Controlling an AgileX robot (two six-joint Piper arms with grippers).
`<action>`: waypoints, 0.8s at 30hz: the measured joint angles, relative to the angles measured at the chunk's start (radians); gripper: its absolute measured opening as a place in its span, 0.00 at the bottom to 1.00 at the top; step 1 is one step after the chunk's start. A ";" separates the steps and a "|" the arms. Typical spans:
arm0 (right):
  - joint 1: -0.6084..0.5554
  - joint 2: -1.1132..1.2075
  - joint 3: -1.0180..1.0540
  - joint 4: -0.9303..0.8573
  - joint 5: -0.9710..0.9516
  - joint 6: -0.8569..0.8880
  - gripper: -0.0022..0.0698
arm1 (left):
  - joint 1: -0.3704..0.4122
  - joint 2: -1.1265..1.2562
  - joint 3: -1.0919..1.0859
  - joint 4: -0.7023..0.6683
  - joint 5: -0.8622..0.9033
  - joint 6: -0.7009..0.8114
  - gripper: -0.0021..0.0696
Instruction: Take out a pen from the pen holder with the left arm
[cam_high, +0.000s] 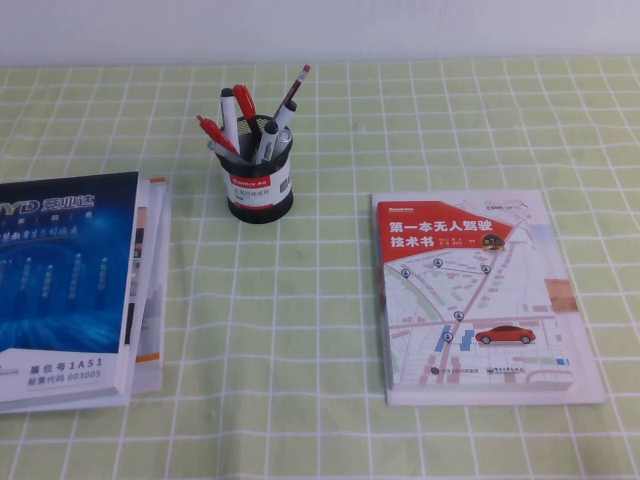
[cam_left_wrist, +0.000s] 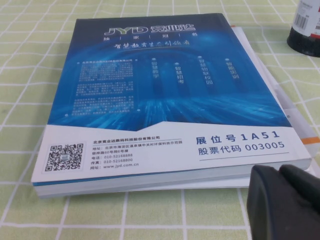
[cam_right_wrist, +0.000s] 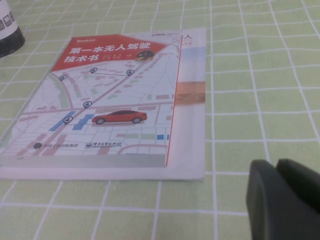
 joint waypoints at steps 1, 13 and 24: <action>0.000 0.000 0.000 0.000 0.000 0.000 0.01 | -0.002 0.000 0.000 0.000 0.000 0.000 0.02; 0.000 0.000 0.000 0.000 0.000 0.000 0.01 | -0.019 0.000 0.000 0.002 0.000 0.000 0.02; 0.000 0.000 0.000 0.000 0.000 0.000 0.01 | -0.019 0.000 0.000 0.008 -0.043 0.000 0.02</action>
